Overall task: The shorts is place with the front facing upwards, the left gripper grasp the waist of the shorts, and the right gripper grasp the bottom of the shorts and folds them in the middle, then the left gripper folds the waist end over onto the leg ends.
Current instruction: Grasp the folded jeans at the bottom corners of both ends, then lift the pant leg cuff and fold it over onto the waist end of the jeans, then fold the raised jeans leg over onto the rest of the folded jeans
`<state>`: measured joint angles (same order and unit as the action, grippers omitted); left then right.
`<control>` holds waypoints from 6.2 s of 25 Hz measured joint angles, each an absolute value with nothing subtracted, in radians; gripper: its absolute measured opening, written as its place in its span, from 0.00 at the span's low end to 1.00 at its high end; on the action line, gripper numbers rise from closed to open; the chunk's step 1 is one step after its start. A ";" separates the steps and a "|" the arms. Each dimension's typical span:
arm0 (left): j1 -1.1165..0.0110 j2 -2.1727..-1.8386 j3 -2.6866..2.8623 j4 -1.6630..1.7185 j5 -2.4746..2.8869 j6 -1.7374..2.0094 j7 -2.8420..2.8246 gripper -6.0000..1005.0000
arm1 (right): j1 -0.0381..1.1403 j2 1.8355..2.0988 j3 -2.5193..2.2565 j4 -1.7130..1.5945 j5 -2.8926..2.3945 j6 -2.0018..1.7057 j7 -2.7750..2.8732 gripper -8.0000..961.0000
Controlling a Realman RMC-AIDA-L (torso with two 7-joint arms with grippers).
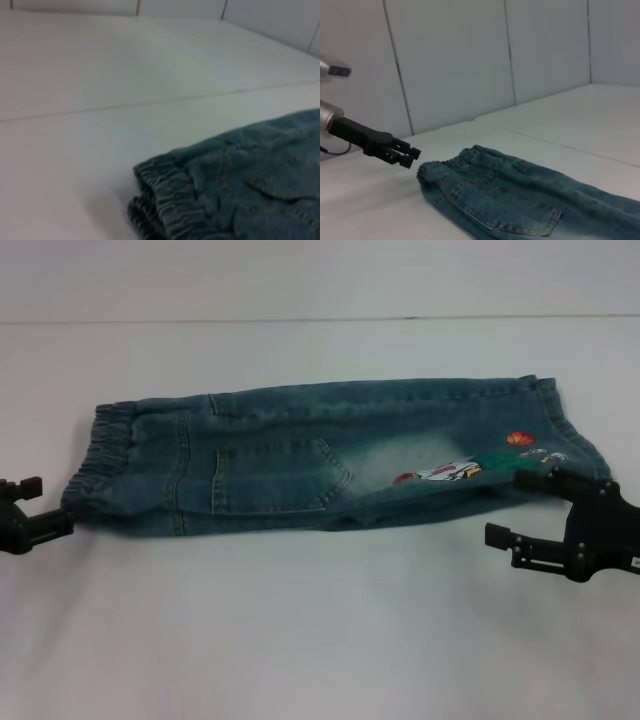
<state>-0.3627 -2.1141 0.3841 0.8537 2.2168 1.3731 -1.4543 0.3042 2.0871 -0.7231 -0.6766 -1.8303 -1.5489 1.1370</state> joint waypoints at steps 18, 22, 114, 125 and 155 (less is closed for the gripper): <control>-0.403 -2.116 0.498 0.816 2.280 1.240 -1.456 0.75 | 0.318 2.089 -0.736 -0.662 -1.829 -1.549 1.150 0.92; -0.405 -2.116 0.529 0.815 2.281 1.241 -1.458 0.65 | 0.320 2.089 -0.736 -0.662 -1.826 -1.546 1.151 0.92; -0.973 -2.168 1.043 0.983 2.100 1.284 -2.131 0.05 | 0.341 2.088 -0.635 -0.317 -1.599 -1.392 0.715 0.01; -0.975 -2.174 1.447 0.953 1.963 1.111 -2.097 0.06 | 0.187 2.080 -0.491 -0.410 -1.607 -1.458 0.747 0.01; -0.940 -2.173 1.619 0.934 1.963 0.910 -2.096 0.86 | 0.200 2.083 -0.494 -0.411 -1.627 -1.454 0.775 0.02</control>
